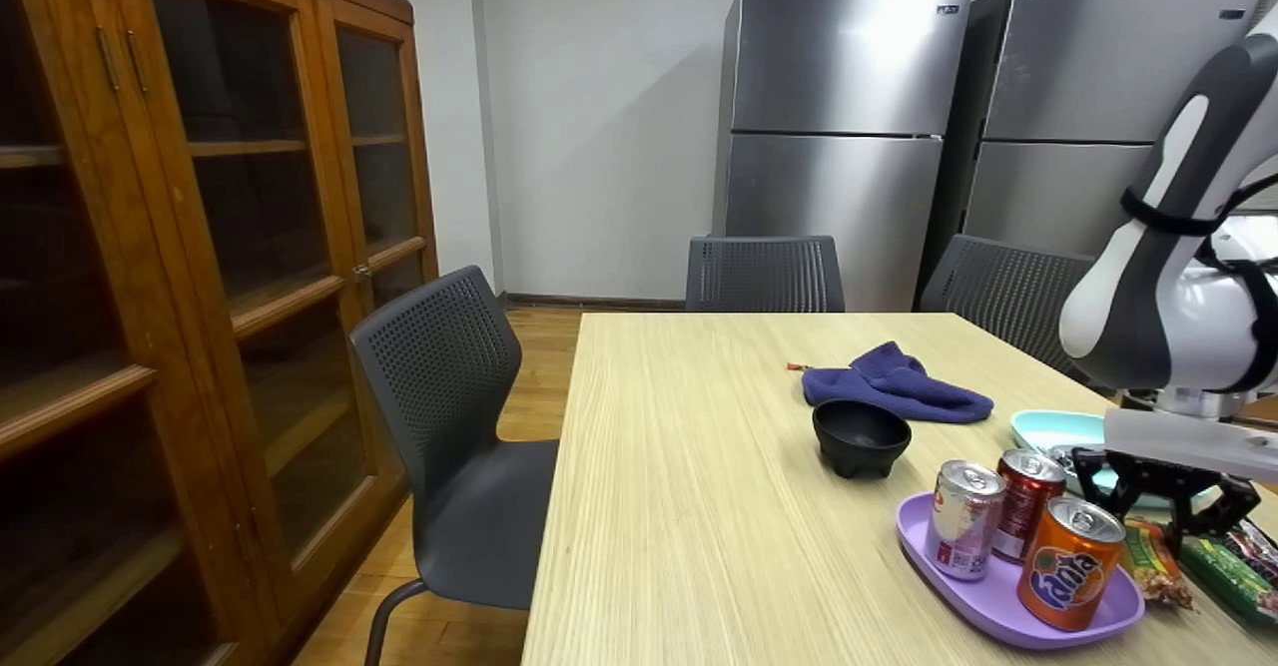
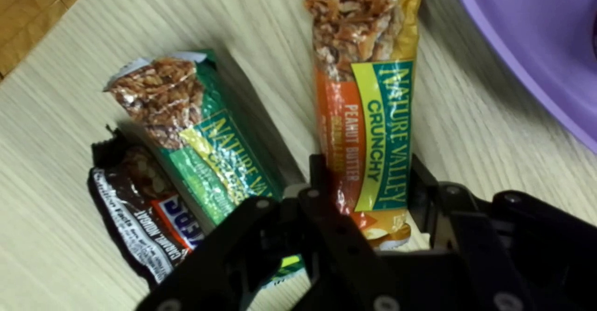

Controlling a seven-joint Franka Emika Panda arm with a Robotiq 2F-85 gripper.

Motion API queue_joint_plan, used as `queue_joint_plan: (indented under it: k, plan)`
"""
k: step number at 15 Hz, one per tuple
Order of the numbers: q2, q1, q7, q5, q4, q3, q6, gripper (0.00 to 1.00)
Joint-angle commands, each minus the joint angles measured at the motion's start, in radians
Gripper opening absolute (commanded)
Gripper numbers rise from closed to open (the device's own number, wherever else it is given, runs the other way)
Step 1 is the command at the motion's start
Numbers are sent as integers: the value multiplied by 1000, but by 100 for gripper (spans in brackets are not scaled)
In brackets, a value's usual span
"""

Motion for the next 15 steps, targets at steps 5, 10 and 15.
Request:
queue_joint_plan:
  k: [5, 10, 15]
  plan:
    - [-123, -98, -83, 47, -17, 72, -38, 17]
    - [-159, -122, -64, 94, 21, 79, -49, 17]
    - [-131, -117, -17, 159, 108, 72, -48, 17]
